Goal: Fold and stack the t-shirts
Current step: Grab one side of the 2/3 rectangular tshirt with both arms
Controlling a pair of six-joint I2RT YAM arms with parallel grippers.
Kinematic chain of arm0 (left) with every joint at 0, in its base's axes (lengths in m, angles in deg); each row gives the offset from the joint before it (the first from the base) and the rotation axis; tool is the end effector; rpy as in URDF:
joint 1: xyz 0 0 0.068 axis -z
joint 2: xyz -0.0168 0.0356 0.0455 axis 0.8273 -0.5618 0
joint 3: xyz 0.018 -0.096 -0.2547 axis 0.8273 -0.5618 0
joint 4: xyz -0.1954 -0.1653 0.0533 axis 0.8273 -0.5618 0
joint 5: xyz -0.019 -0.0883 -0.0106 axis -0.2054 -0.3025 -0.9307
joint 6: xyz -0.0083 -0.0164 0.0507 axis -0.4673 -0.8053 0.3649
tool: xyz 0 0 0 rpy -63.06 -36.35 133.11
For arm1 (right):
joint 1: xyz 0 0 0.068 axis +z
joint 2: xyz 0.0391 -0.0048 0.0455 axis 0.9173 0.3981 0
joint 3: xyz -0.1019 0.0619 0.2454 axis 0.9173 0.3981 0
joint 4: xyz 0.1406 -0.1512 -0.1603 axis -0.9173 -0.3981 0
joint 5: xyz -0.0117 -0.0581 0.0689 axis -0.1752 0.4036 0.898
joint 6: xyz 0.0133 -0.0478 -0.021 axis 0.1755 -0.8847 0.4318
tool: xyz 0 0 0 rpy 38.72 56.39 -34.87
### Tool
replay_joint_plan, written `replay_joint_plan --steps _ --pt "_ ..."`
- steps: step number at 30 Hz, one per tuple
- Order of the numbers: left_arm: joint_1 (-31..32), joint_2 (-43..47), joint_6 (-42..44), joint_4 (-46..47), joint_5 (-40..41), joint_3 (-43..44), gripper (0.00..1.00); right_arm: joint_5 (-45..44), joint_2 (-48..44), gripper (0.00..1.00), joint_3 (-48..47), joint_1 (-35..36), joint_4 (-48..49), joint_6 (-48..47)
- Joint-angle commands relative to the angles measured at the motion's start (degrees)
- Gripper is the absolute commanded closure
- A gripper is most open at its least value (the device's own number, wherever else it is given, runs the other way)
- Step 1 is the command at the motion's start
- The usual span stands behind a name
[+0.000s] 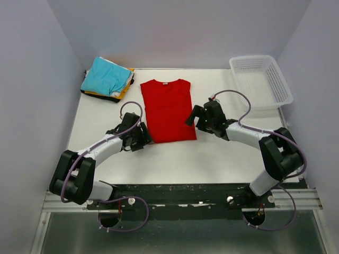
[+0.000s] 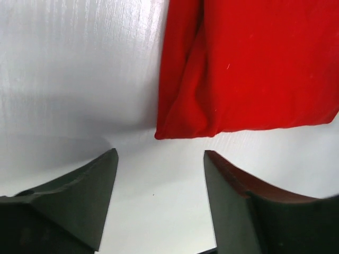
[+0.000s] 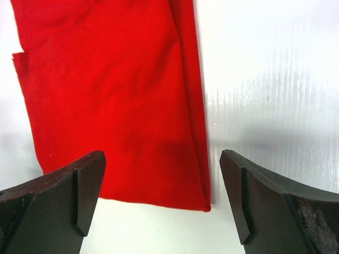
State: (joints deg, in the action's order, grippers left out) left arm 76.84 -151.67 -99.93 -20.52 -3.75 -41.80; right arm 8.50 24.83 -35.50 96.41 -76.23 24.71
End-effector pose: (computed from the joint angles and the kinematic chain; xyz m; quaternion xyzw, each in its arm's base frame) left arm 0.2312 -0.0939 0.1713 -0.2032 0.9311 -0.2195 0.2088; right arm 0.2958 0.1681 0.1860 0.1043 0.8981 0.2341 0.3574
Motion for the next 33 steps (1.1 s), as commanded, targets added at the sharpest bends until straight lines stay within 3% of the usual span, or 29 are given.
replay_joint_plan --steps 1,6,12,14,15,17,23,26,29,33 --pt "0.0 -3.7 -2.2 5.0 -0.8 -0.2 0.46 2.1 -1.8 0.04 2.7 -0.3 -2.0 1.8" --pt "0.0 -8.0 -2.4 5.9 -1.6 1.1 0.69 2.1 -3.2 0.08 5.0 -0.3 -3.0 2.2" --pt "0.0 -12.1 -2.6 7.3 -1.3 3.4 0.74 6.2 -2.8 0.13 7.7 -0.4 -1.5 2.3" --pt "0.1 -13.5 -2.5 6.8 -0.8 4.5 0.88 7.2 -2.2 0.16 8.2 -0.3 -0.9 2.4" --pt "0.0 -14.0 -2.5 6.0 -0.4 5.2 1.00 7.9 -1.7 0.19 8.3 -0.4 -0.8 2.3" --pt "0.0 -14.4 -2.0 5.7 0.1 5.5 1.00 8.8 -0.7 0.23 8.4 -0.3 -0.5 2.0" --pt "0.0 -12.4 -1.8 7.9 -0.6 2.8 1.00 8.7 0.4 0.60 8.4 -0.4 -0.7 1.8" --pt "0.6 -11.3 -2.0 9.2 -1.0 1.1 1.00 8.2 -0.4 0.83 9.2 -0.3 -0.3 1.2" --pt "1.7 -9.5 -2.2 9.4 -0.3 -0.4 1.00 8.5 -1.0 0.98 9.4 -0.3 -0.8 0.1" --pt "4.6 -6.1 -3.4 5.0 3.0 -2.7 1.00 12.7 -4.6 0.99 12.0 -0.3 -1.1 -0.5"
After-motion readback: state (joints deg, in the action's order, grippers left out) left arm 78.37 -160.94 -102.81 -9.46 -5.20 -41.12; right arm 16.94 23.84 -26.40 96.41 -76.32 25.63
